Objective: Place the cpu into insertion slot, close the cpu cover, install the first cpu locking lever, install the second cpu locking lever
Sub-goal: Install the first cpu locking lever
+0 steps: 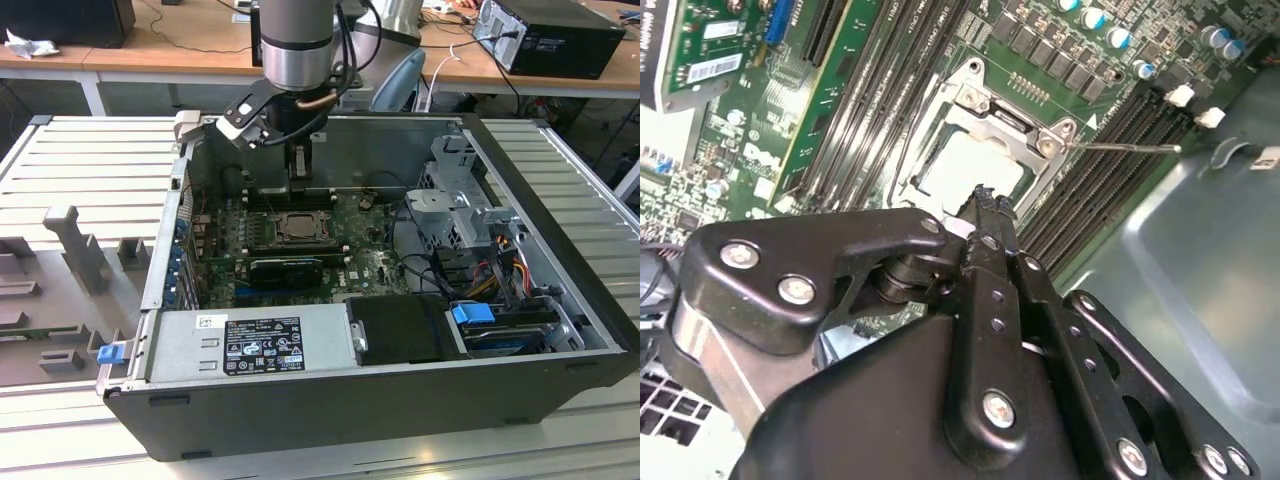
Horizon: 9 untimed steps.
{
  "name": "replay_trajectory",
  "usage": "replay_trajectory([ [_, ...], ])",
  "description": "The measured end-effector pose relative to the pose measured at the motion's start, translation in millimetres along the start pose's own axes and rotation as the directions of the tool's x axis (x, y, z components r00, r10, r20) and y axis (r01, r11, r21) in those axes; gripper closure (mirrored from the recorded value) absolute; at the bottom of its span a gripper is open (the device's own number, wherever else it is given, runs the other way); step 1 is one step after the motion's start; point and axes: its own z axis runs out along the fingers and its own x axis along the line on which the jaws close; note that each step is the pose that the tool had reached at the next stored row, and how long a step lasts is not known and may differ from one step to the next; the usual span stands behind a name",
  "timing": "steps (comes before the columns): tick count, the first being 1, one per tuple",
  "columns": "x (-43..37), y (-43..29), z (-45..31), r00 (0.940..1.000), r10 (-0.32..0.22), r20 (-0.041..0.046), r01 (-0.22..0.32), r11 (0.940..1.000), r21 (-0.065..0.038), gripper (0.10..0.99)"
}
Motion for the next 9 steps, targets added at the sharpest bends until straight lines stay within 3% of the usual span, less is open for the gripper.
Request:
replay_trajectory([
  [3, -0.1, 0.5, -14.3, 1.0, 0.0, 0.0001, 0.0, 1.0, 0.0, 0.98],
  [6, 0.0, 0.5, -15.0, 0.9998, -0.02, -0.0009, 0.02, 0.9998, 0.0, 0.98],
  [9, -0.1, 0.5, -14.5, 0.9919, -0.127, -0.0044, 0.127, 0.9919, -0.001, 0.98],
])
